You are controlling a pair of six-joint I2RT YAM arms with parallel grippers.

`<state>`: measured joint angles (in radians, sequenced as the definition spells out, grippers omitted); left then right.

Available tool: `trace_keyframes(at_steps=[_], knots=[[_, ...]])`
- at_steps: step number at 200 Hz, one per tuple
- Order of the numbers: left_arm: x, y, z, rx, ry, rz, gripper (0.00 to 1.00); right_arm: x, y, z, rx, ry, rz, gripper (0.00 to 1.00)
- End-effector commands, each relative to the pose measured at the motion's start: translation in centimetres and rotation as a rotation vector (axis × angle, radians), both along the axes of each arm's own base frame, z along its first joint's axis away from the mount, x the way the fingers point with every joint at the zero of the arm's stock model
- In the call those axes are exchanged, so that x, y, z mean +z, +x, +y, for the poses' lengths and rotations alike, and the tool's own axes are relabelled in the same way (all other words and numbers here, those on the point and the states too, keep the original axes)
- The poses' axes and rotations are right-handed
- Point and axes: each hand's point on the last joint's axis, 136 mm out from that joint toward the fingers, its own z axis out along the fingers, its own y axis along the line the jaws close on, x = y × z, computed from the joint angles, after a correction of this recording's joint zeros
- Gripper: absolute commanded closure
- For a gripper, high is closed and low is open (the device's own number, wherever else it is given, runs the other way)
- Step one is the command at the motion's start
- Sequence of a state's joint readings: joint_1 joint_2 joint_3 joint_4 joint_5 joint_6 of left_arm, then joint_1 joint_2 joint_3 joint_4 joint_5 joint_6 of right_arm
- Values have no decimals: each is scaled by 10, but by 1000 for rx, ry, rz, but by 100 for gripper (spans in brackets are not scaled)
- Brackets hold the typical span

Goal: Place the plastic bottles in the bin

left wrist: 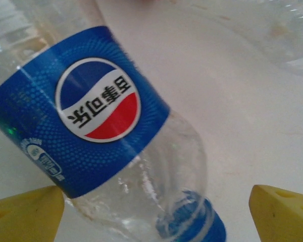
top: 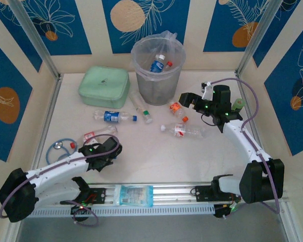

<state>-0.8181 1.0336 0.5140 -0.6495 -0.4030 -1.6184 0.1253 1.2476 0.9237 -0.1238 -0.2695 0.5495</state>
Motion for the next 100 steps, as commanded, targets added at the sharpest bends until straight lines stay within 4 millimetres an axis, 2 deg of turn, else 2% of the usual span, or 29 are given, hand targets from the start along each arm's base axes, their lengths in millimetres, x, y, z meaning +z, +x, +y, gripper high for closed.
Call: trace_keyframes(at_steps=[1, 55, 85, 100], knots=[[-2, 0, -5, 36, -16, -5, 9, 9, 2, 5, 27, -7, -14, 1], [-17, -2, -10, 33, -1, 12, 24, 11, 0, 7, 28, -8, -10, 1], [-9, -4, -5, 22, 54, -2, 38, 13, -2, 6, 26, -11, -14, 1], [-3, -3, -3, 11, 77, -11, 42, 15, -3, 8, 31, -6, -16, 1]])
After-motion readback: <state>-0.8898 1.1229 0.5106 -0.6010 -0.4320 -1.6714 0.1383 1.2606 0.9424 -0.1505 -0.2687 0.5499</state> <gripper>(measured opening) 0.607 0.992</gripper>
